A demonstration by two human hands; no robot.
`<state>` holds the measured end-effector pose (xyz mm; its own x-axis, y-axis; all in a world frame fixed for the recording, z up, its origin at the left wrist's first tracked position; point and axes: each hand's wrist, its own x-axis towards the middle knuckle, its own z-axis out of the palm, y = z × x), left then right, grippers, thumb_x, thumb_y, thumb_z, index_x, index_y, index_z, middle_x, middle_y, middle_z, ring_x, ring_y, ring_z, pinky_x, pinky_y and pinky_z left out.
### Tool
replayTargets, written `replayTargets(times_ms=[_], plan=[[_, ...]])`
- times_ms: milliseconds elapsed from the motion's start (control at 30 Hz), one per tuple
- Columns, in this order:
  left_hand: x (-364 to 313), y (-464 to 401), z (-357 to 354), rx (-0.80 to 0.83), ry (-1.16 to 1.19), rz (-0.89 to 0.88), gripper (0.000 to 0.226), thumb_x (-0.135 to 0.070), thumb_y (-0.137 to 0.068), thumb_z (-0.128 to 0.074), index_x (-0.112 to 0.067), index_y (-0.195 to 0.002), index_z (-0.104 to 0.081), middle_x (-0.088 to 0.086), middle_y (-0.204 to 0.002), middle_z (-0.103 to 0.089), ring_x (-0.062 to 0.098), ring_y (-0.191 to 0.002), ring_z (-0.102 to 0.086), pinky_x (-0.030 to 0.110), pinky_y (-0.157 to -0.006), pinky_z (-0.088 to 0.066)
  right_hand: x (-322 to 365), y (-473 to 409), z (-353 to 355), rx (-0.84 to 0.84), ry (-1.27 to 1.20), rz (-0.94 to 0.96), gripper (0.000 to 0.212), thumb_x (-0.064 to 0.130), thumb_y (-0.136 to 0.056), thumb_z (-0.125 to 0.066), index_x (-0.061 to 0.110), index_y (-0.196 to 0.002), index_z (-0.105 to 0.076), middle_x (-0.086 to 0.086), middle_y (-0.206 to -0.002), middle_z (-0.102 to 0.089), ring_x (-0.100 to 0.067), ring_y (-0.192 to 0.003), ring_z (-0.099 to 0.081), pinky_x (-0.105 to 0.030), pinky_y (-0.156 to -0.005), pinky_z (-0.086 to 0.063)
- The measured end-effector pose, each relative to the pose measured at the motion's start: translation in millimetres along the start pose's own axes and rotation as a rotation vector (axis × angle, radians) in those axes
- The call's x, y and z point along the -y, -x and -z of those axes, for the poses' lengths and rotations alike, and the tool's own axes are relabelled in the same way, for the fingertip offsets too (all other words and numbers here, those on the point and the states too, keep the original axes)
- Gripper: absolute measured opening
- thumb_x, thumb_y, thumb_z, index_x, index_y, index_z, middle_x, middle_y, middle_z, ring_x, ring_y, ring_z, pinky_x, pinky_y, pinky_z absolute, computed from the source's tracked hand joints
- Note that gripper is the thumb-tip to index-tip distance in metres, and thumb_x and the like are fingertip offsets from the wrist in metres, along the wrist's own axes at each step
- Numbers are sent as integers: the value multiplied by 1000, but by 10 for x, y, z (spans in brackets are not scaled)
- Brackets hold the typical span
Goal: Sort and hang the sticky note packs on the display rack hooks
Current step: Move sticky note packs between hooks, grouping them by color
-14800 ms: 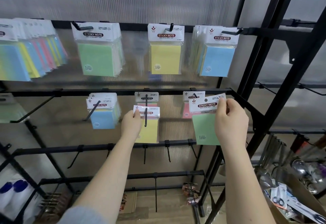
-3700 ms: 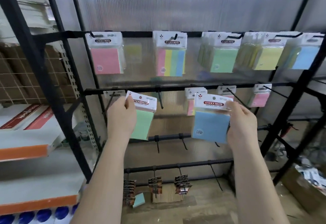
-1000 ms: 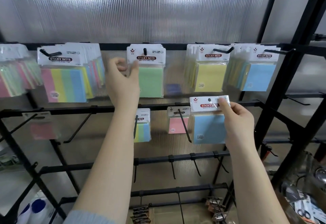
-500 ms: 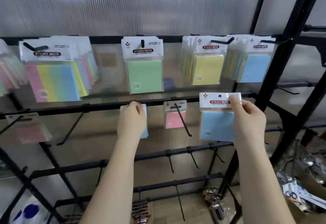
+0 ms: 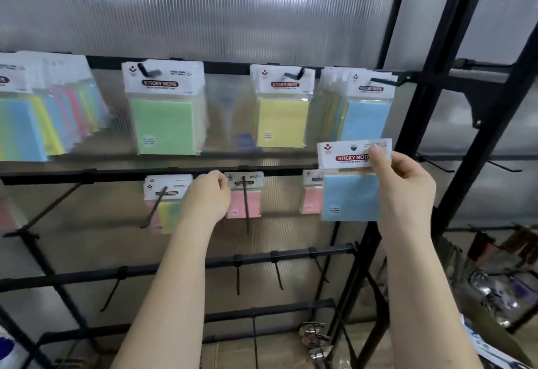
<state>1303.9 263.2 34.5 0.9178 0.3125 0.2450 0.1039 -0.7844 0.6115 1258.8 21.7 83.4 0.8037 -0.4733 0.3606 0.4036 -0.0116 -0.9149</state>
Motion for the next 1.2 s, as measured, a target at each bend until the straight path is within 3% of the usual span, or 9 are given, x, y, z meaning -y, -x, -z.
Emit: replayTargets(times_ms=[67,233,467,667,1200], plan=[[-150,41,-74,-27,-13,21,24,-20,-98,-38,-16,-110,-59,5,-113,-59,17,-79,-51,30,-72,-39,64,-166,133,18,-3,31,14,30,-88,-67,20,-78,-70,9,-69,-63,3,-58,-50,-10,-54,-37],[-447,176,-308,-86,-35,15,22,-19,-96,-41,-17,-106,-61,4,-108,-63,18,-85,-48,29,-71,-38,204,-535,321,49,-61,92,15,31,-87,-68,24,-73,-69,16,-62,-63,3,-59,-50,-12,-58,-38],[-616,371,-449,-103,-33,68,22,-21,-96,-43,-19,-110,-60,1,-109,-61,19,-90,-53,34,-74,-45,381,-855,226,97,-184,164,14,23,-86,-69,18,-73,-68,9,-68,-65,6,-58,-54,-8,-58,-40],[-645,379,-440,-96,-29,81,19,-22,-96,-43,-20,-106,-59,1,-107,-60,20,-92,-55,35,-75,-47,409,-975,124,72,-178,133,20,25,-86,-69,16,-69,-65,18,-55,-58,8,-51,-50,-6,-53,-38],[-550,99,-317,-92,-20,33,20,-21,-95,-44,-19,-105,-61,-1,-104,-61,18,-92,-53,30,-74,-41,367,-991,38,-5,-143,109,18,25,-86,-67,13,-73,-66,12,-61,-60,7,-49,-49,-6,-52,-37]])
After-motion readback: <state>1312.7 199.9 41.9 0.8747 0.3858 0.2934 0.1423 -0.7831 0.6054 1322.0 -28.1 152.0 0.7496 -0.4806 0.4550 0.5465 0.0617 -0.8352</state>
